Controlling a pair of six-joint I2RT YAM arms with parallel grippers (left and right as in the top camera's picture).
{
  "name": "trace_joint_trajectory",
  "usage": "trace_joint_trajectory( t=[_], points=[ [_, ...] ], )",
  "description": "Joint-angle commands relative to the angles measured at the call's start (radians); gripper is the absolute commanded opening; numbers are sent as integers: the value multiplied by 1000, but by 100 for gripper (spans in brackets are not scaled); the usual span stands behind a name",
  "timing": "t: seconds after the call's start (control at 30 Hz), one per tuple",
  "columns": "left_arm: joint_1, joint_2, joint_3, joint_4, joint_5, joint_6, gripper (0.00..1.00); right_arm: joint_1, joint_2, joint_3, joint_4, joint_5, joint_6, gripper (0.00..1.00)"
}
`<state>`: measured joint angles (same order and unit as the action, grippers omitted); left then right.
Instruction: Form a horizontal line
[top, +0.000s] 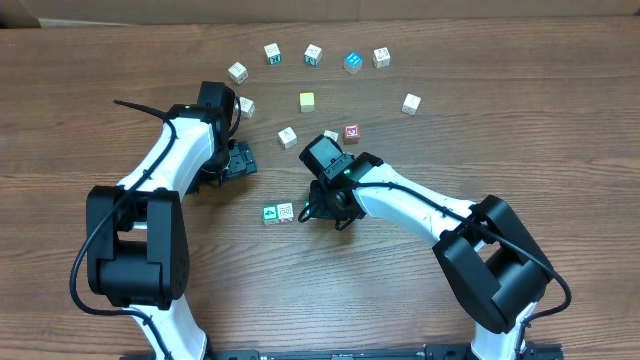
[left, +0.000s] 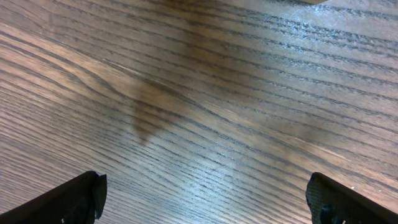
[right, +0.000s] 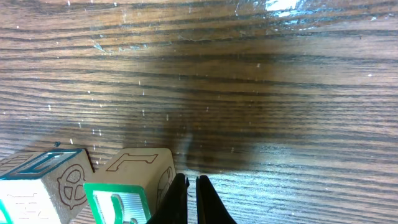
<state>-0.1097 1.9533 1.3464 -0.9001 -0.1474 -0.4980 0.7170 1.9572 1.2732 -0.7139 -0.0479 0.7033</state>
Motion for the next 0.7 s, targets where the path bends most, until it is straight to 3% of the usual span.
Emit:
trace_joint_trajectory(
  t=[0.0,0.67],
  points=[
    [-3,10,-3,11,-13,-3,100,3,-16,-5,2,8,4,4],
    [-2,10,-3,18,-12,-3,100,3,-16,-5,32,8,34,5]
  ],
)
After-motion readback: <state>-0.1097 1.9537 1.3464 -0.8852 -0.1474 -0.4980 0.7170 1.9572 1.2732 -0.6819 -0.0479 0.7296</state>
